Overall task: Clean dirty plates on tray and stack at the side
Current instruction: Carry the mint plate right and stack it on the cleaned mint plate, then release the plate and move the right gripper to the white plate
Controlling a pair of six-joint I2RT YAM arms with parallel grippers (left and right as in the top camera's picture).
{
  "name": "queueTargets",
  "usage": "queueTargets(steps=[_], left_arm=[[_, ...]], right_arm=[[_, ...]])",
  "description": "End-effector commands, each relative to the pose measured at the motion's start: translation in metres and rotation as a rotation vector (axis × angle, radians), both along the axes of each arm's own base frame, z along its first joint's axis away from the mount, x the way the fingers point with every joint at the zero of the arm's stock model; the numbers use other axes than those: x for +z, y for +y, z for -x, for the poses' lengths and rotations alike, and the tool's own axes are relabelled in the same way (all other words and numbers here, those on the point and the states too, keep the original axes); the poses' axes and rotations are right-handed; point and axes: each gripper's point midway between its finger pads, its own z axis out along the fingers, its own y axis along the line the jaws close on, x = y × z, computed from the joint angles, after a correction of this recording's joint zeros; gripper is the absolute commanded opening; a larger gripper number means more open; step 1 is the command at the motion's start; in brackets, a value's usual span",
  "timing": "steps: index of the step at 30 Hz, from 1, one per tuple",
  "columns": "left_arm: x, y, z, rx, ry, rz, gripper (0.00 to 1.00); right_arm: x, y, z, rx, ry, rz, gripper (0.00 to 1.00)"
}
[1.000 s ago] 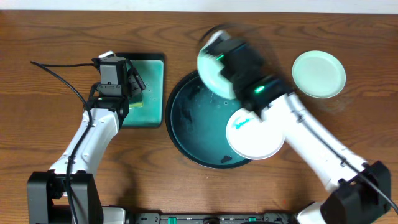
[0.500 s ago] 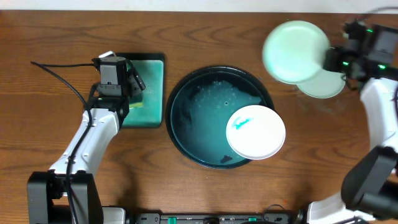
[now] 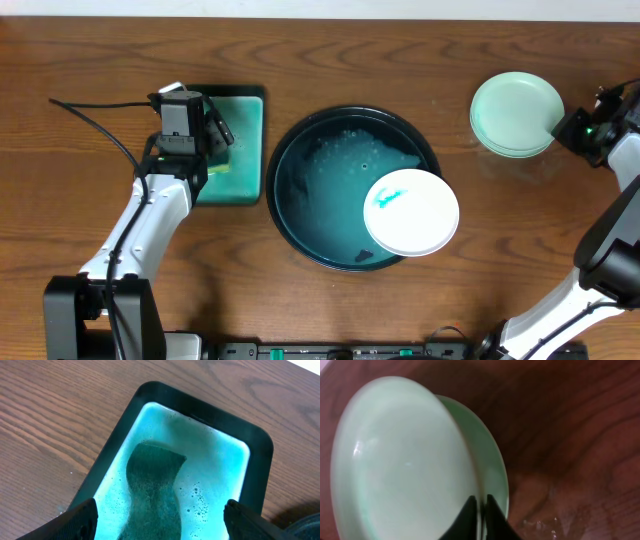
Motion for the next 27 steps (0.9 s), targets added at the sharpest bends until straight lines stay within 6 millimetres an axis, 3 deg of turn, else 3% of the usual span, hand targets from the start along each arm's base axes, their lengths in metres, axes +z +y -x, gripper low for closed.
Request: queueTargets(steps=[1, 4, 8, 14, 19, 24, 27], left_arm=[[-0.001, 0.001, 0.001, 0.004, 0.005, -0.005, 0.81], [-0.001, 0.001, 0.001, 0.004, 0.005, -0.005, 0.81], [-0.001, 0.001, 0.001, 0.004, 0.005, -0.005, 0.81], [-0.001, 0.001, 0.001, 0.004, 0.005, -0.005, 0.81], [-0.001, 0.001, 0.001, 0.004, 0.005, -0.005, 0.81], [-0.001, 0.001, 0.001, 0.004, 0.005, -0.005, 0.81], [-0.001, 0.001, 0.001, 0.004, 0.005, -0.005, 0.81]], right_arm=[[0.008, -0.002, -0.006, -0.008, -0.029, 0.007, 0.29], [0.011, 0.009, -0.009, 0.045, -0.053, -0.022, 0.33], [0.026, 0.036, -0.011, 0.131, -0.102, -0.117, 0.54], [0.072, 0.087, 0.007, 0.275, -0.097, -0.120, 0.64], [0.101, 0.148, 0.050, 0.367, 0.045, -0.057, 0.67], [0.099, 0.190, 0.101, 0.437, 0.274, 0.091, 0.80], [0.089, 0.202, 0.128, 0.406, 0.418, 0.125, 0.84]])
